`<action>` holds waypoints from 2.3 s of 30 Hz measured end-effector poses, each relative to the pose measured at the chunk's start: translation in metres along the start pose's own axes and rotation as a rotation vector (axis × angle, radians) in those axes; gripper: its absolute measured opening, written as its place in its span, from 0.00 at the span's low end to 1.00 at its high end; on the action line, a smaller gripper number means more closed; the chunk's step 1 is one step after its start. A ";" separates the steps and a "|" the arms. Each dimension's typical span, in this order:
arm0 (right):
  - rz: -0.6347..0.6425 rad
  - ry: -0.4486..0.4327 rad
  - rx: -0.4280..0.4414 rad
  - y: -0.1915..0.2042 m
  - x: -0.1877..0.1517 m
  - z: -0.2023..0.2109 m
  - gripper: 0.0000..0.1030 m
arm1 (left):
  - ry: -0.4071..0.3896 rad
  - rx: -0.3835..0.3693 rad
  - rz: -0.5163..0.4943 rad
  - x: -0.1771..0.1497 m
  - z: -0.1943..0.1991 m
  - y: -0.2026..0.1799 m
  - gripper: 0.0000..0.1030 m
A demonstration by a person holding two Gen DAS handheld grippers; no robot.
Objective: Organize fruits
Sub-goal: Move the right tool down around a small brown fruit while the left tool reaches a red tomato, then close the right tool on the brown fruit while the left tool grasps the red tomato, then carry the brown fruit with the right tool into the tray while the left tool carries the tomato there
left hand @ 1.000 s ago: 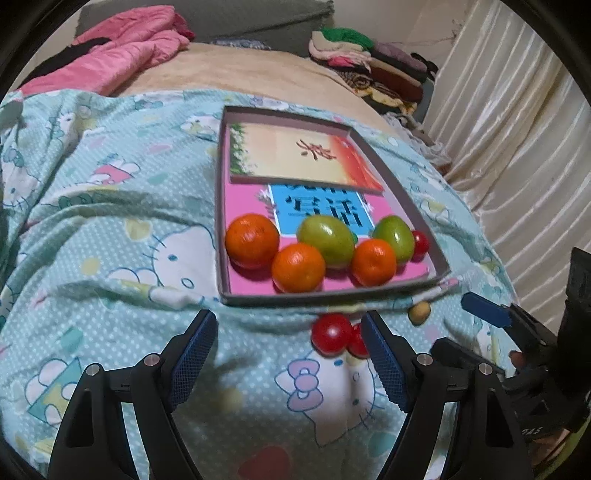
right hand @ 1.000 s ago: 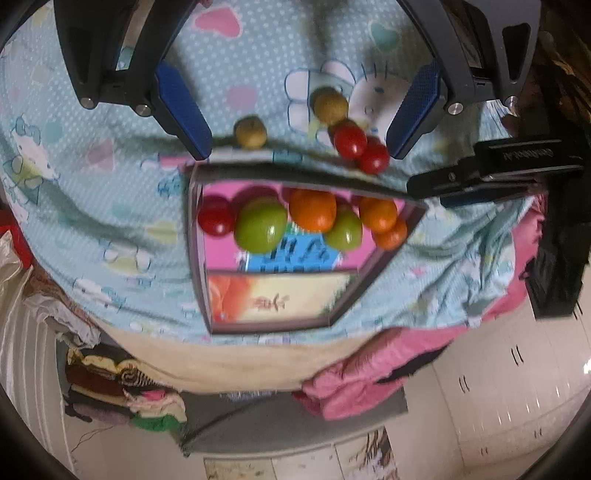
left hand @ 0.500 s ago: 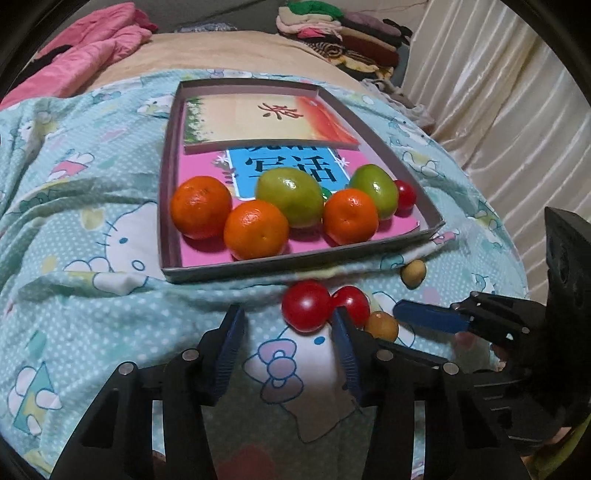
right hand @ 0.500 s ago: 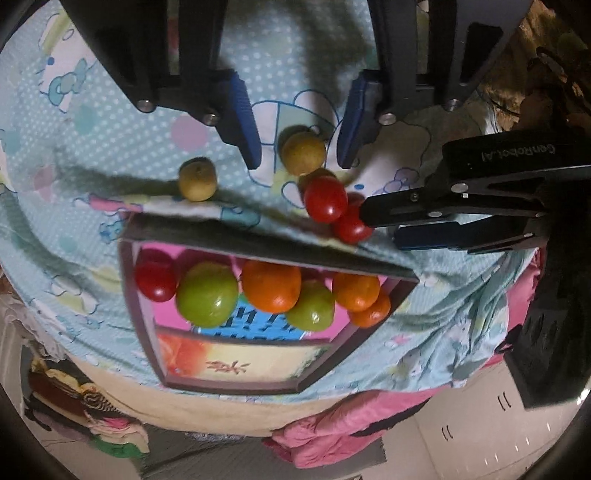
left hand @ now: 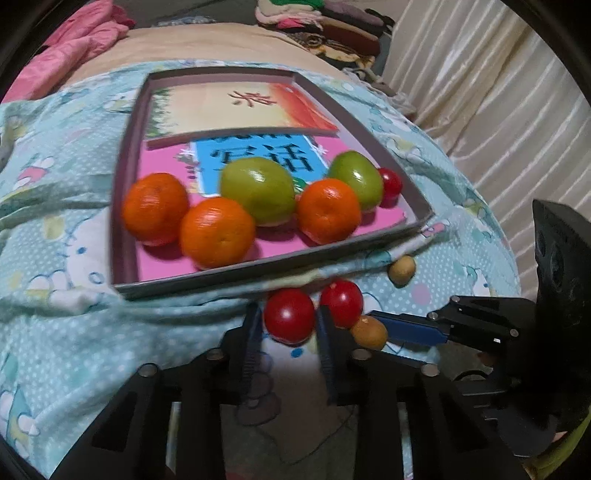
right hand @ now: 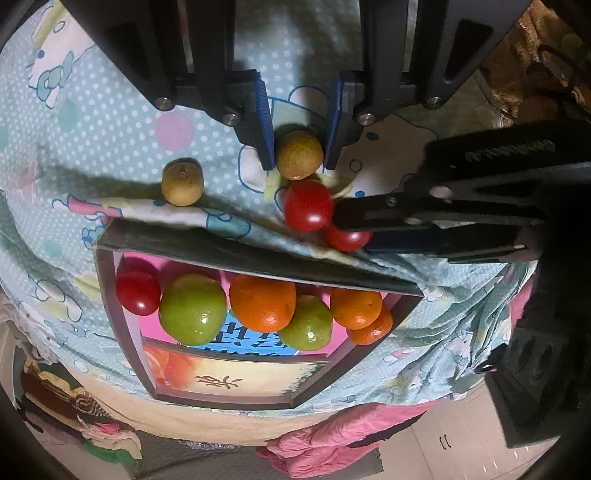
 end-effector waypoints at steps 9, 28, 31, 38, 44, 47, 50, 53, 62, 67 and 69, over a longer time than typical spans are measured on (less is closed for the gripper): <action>-0.035 -0.035 0.022 -0.005 0.005 0.008 0.25 | -0.055 -0.028 0.020 0.008 0.015 0.003 0.28; -0.094 -0.331 -0.030 -0.043 0.049 0.063 0.26 | -0.242 -0.006 0.031 0.040 0.065 0.005 0.28; -0.100 -0.353 -0.049 -0.051 0.052 0.068 0.26 | -0.244 -0.005 0.032 0.042 0.061 0.003 0.28; -0.088 -0.393 -0.081 -0.060 0.063 0.071 0.26 | -0.238 0.002 0.014 0.046 0.044 -0.004 0.28; -0.088 -0.395 -0.091 -0.064 0.066 0.068 0.26 | -0.220 0.022 -0.010 0.043 0.031 -0.006 0.28; -0.092 -0.397 -0.101 -0.067 0.067 0.066 0.26 | -0.213 0.036 -0.024 0.042 0.026 -0.006 0.28; -0.090 -0.394 -0.115 -0.071 0.068 0.064 0.26 | -0.206 0.048 -0.042 0.040 0.023 -0.007 0.28; -0.078 -0.382 -0.132 -0.072 0.067 0.059 0.26 | -0.204 0.057 -0.063 0.039 0.021 -0.008 0.28; -0.036 -0.345 -0.153 -0.069 0.066 0.045 0.26 | -0.202 0.058 -0.065 0.038 0.018 -0.007 0.28; -0.012 -0.332 -0.171 -0.067 0.064 0.039 0.26 | -0.199 0.058 -0.066 0.039 0.018 -0.006 0.28; -0.005 -0.325 -0.178 -0.067 0.064 0.036 0.26 | -0.199 0.058 -0.065 0.038 0.017 -0.007 0.28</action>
Point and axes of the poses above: each gripper's, at about its wrist camera, not at the fingertips, and z roughly against the way its jaws point, y to its left, x to its top, the point moved 5 cm from there along -z, roughly the way its jaws point, and after that the axes turned 11 degrees about -y, right-handed, at the moved point
